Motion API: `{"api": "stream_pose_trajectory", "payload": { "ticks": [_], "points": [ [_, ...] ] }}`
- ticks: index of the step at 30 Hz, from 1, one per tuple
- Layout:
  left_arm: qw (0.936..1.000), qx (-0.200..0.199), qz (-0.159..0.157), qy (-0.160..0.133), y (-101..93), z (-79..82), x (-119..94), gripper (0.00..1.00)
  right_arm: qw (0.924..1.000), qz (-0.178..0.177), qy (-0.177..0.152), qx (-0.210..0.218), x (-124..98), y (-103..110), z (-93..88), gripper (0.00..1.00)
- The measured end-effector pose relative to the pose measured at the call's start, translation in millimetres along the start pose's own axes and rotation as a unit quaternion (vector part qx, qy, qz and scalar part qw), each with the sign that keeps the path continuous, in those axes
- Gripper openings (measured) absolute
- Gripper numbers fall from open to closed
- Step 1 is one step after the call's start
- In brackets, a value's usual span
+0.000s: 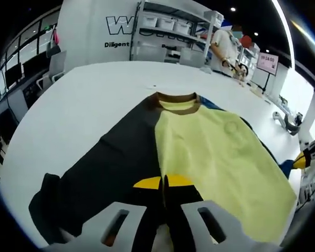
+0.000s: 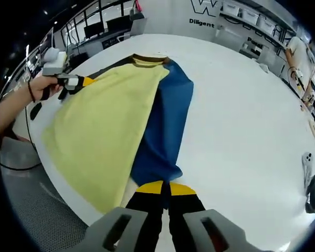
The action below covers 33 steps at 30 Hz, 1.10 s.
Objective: Fold the garment on the visible template until the final outline fits inside the template.
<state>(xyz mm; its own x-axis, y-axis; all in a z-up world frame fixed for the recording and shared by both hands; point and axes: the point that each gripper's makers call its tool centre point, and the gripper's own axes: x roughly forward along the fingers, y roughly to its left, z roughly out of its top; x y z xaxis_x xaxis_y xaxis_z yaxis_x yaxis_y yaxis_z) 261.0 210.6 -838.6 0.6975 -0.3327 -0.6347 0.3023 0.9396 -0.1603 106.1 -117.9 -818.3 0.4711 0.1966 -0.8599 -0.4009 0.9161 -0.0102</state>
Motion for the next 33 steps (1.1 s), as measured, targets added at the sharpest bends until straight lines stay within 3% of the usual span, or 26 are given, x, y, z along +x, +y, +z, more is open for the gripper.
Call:
{"api": "stream_pose_trajectory", "payload": {
  "ticks": [12,23,33],
  "points": [
    [0.9996,0.018,0.021,-0.005,16.2,1.4,-5.8,0.00,0.9998,-0.015,-0.008,-0.011,0.1,-9.3,10.8,0.00],
    [0.9981,0.047,0.038,-0.005,30.7,2.3,-13.7,0.00,0.9990,-0.043,-0.003,-0.008,2.9,-35.9,7.7,0.00],
    [0.9970,0.062,0.046,0.001,47.2,-0.9,-24.3,0.00,0.9983,-0.056,0.002,-0.014,3.2,-46.3,7.6,0.00]
  ]
}}
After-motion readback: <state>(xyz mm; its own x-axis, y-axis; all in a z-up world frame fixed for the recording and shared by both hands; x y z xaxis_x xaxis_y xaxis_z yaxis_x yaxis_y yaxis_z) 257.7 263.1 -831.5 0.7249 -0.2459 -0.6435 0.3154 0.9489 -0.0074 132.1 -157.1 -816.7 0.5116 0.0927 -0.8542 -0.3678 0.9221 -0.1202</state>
